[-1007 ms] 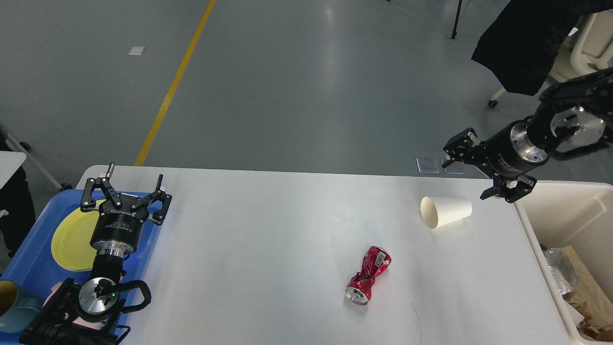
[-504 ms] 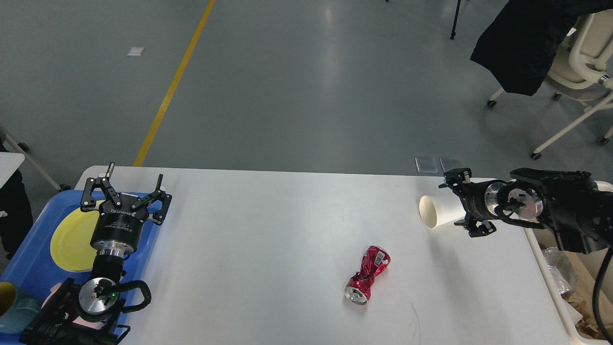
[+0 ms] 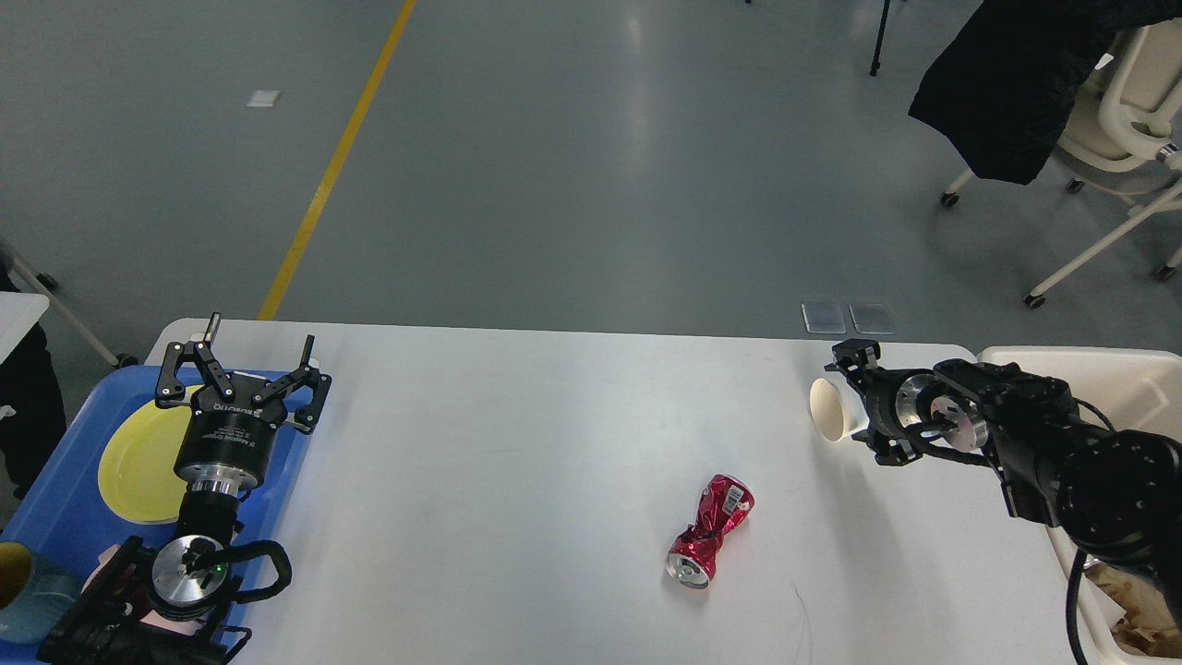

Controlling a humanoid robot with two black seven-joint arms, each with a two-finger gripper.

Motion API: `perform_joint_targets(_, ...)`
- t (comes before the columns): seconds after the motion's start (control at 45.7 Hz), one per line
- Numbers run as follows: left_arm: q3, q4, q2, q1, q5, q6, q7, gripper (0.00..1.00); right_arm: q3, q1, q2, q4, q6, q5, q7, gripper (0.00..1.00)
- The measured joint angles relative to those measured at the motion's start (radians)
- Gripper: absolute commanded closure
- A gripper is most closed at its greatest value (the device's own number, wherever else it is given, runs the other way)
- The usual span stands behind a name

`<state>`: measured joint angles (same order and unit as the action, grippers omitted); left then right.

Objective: Tidy desktop
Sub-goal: 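Grasp the tipped white cup with the right gripper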

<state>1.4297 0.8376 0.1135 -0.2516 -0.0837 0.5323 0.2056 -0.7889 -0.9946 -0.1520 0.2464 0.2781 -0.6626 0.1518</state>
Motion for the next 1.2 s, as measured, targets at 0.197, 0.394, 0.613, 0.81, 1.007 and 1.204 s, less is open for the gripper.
perform_joint_targets(0.197,0.0,0.0,0.0,0.0,0.0,0.0,0.0,0.04,0.002,0.011,0.0,-0.005,-0.014,0.004,0.0,0.0)
perform_joint_targets(0.394,0.0,0.0,0.0,0.0,0.0,0.0,0.0,0.04,0.015,0.037,0.005,-0.006,-0.084,0.013,-0.001,0.0)
perform_joint_targets(0.613,0.0,0.0,0.0,0.0,0.0,0.0,0.0,0.04,0.045,0.045,0.007,-0.008,-0.107,0.014,-0.003,0.0)
perform_joint_targets(0.81,0.0,0.0,0.0,0.0,0.0,0.0,0.0,0.04,0.058,0.045,0.022,-0.028,-0.111,0.012,-0.005,0.0)
perform_joint_targets(1.007,0.0,0.0,0.0,0.0,0.0,0.0,0.0,0.04,0.071,0.052,0.032,-0.046,-0.114,0.011,-0.006,0.06)
perform_joint_targets(1.204,0.0,0.0,0.0,0.0,0.0,0.0,0.0,0.04,0.08,0.058,0.04,-0.046,-0.126,0.011,-0.006,0.06)
